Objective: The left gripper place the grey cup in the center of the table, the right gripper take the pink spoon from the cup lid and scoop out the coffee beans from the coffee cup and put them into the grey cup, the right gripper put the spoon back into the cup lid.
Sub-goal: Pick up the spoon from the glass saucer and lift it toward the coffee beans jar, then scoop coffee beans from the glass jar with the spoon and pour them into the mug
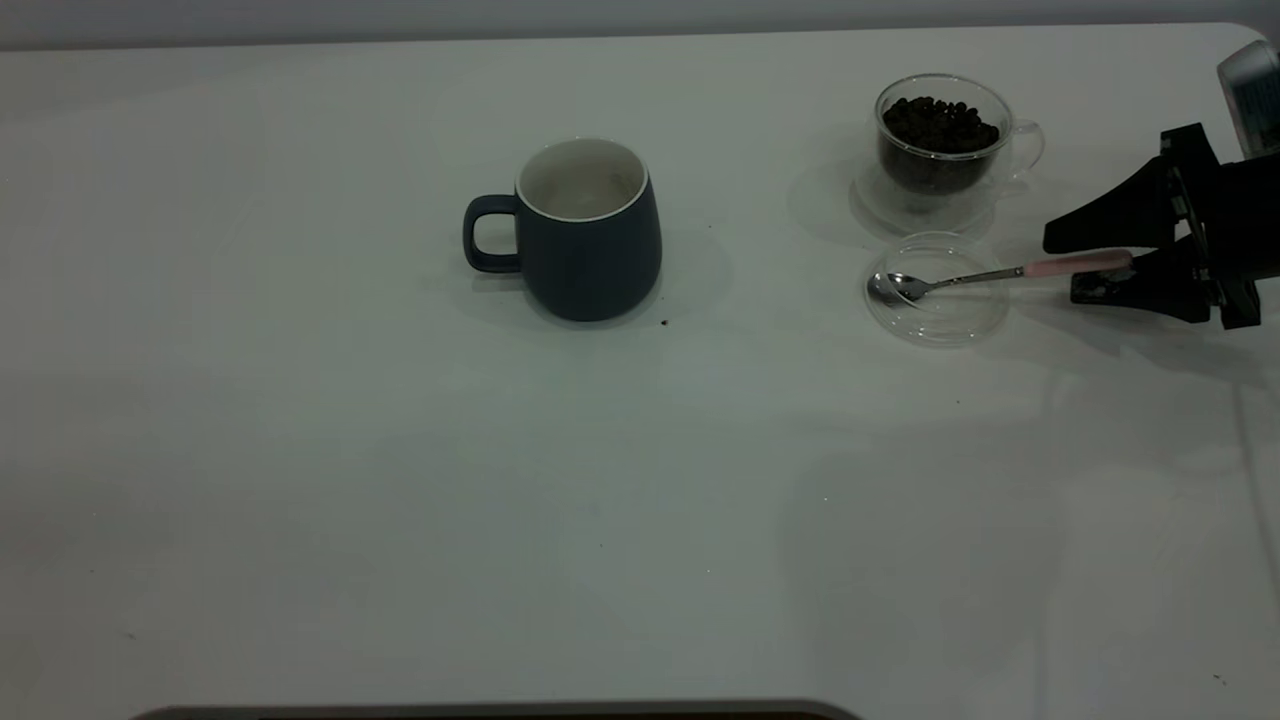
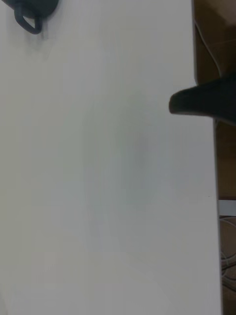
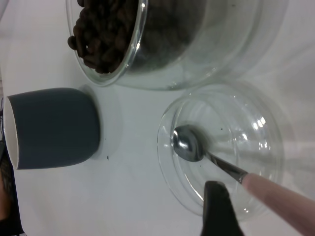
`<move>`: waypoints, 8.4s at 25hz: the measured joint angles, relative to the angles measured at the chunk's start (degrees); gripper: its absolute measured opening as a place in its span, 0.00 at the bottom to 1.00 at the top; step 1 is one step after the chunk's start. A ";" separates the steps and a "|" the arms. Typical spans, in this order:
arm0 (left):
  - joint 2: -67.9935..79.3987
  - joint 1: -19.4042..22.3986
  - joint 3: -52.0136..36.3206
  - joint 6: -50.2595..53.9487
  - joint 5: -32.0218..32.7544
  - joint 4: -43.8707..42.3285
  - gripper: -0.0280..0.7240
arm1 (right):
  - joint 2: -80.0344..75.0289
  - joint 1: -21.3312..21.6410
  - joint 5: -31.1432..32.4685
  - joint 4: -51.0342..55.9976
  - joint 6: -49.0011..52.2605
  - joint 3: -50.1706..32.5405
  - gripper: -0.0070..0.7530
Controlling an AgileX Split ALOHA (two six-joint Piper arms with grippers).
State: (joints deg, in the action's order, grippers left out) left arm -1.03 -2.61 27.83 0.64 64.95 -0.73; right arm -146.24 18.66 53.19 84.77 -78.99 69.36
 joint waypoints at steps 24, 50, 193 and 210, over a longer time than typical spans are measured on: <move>0.00 0.00 0.00 0.06 0.00 0.00 0.79 | 6.62 -0.46 1.39 -7.75 -0.26 0.06 0.14; 0.00 0.00 0.00 0.01 0.00 0.00 0.79 | 12.73 -0.46 -1.39 -12.21 13.00 13.21 0.14; 0.00 0.00 0.00 0.01 0.00 0.00 0.79 | 7.03 -22.30 9.49 2.86 24.88 13.69 0.14; 0.00 0.00 0.00 0.01 0.00 0.00 0.79 | 8.96 -26.74 -2.44 0.91 7.07 13.69 0.14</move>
State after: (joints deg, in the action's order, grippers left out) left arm -1.03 -2.61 27.83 0.65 64.95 -0.73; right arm -137.28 -8.07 50.75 85.68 -71.92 83.05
